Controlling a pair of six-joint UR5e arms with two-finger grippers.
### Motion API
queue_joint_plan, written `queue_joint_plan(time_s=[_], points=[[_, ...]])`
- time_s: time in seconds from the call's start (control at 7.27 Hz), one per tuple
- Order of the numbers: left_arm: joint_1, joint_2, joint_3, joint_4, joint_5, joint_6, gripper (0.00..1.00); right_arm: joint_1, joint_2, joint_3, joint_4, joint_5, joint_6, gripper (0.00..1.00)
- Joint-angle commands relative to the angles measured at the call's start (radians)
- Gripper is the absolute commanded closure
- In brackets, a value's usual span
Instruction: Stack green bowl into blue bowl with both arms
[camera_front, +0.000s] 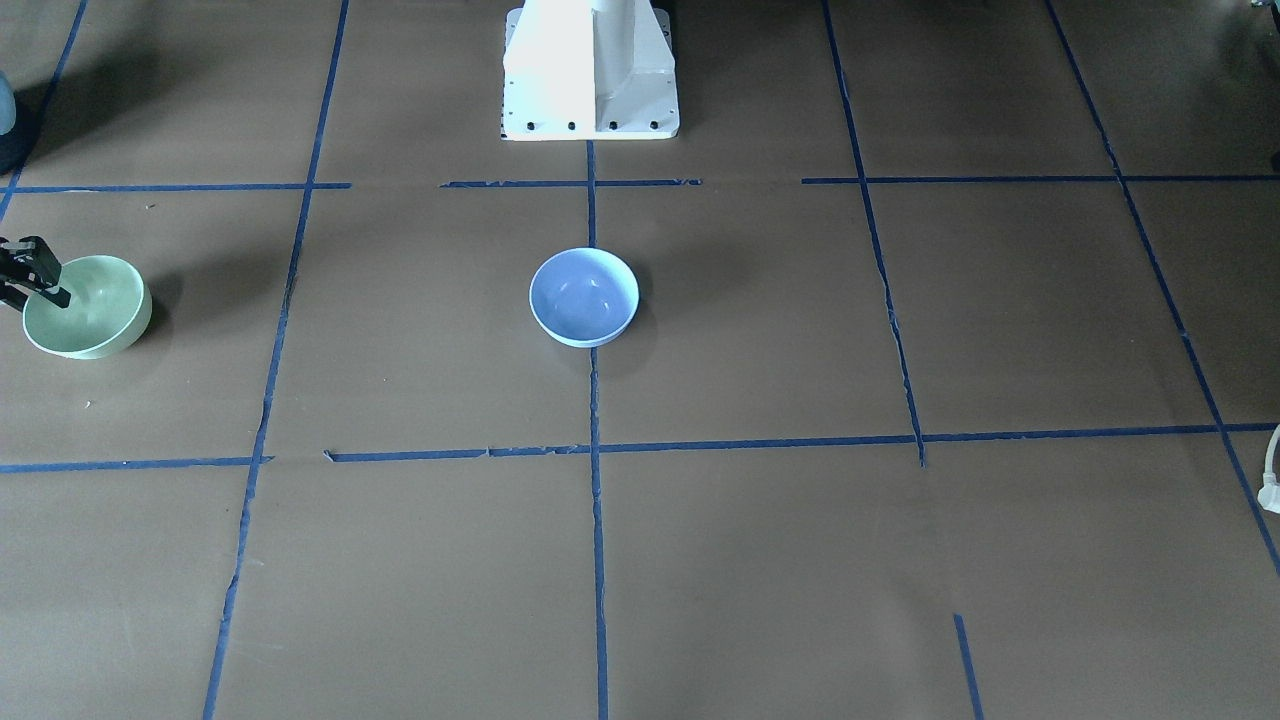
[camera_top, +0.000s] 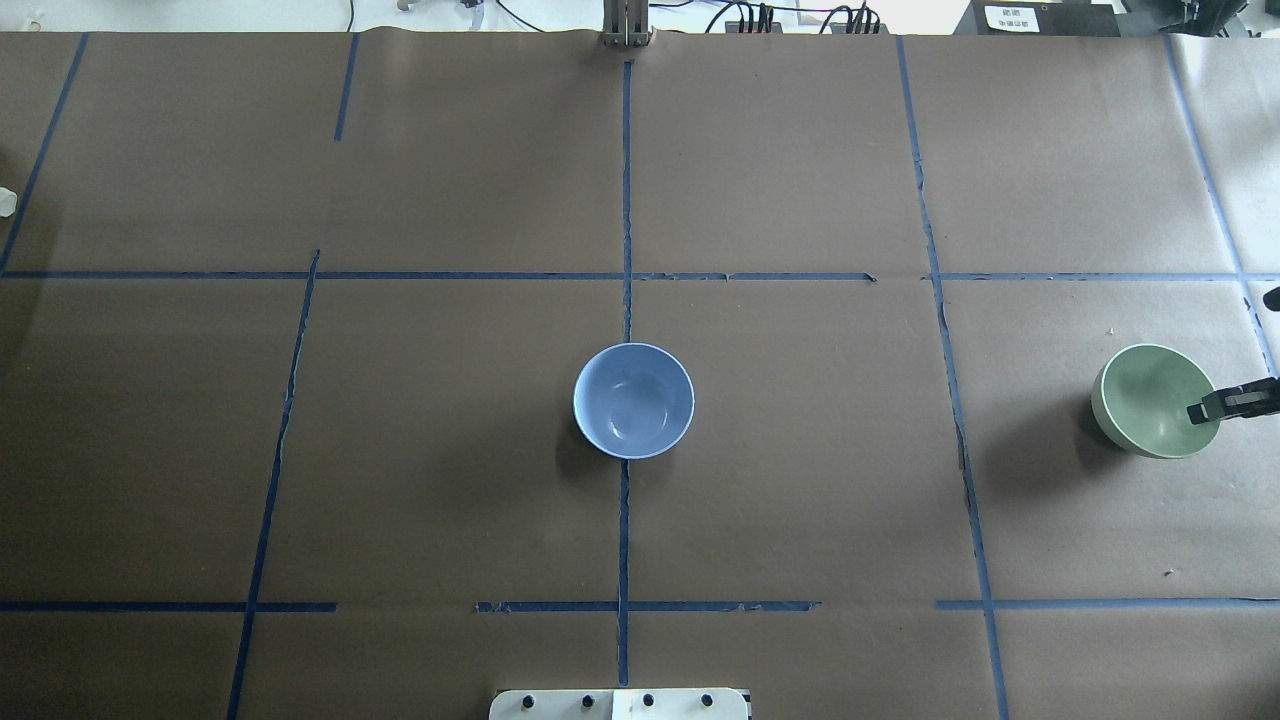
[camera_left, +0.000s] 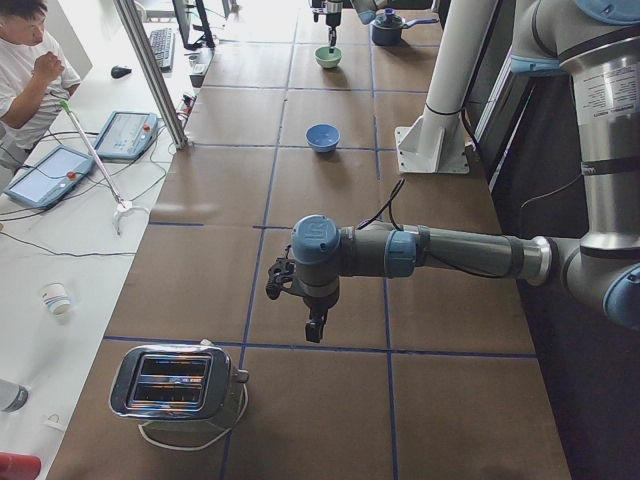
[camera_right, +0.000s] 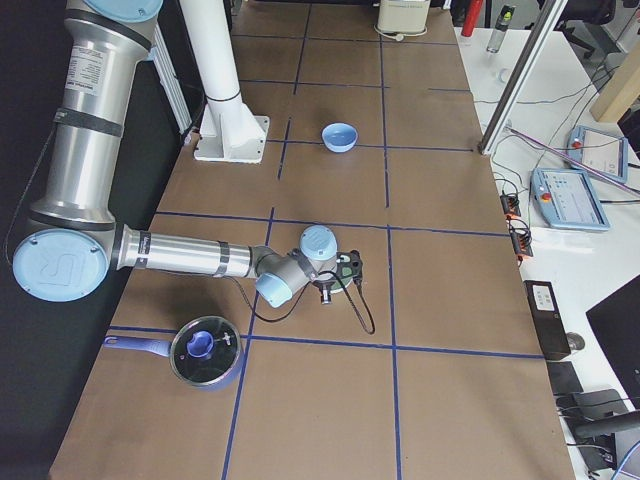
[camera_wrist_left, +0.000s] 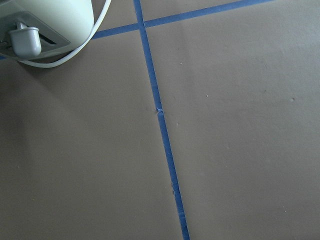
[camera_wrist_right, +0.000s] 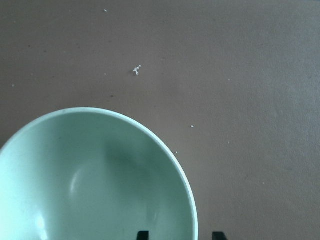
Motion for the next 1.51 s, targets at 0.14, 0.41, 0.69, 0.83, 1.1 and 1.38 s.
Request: queue_joint_plan(time_s=[0.14, 0.41, 0.69, 0.83, 1.1, 1.38], points=[[0.000, -0.003, 0.009, 0.000, 0.000, 0.004, 0.00, 0.001, 0.128, 0.144, -0.215, 0.043, 0.066, 1.00], [0.000, -0.004, 0.011, 0.000, 0.002, -0.002, 0.00, -0.048, 0.338, 0.271, -0.528, 0.038, 0.203, 1.00], [-0.002, -0.006, 0.014, -0.006, 0.008, -0.004, 0.00, -0.243, 0.589, 0.295, -0.702, -0.065, 0.526, 1.00], [0.000, -0.009, 0.017, -0.006, 0.009, -0.004, 0.00, -0.355, 0.721, 0.281, -0.803, -0.192, 0.640, 1.00], [0.000, -0.014, 0.018, -0.006, 0.009, -0.005, 0.00, -0.502, 0.883, 0.189, -0.847, -0.288, 0.860, 0.99], [0.000, -0.015, 0.017, -0.006, 0.008, -0.020, 0.00, -0.563, 0.902, 0.131, -0.839, -0.374, 0.882, 0.98]])
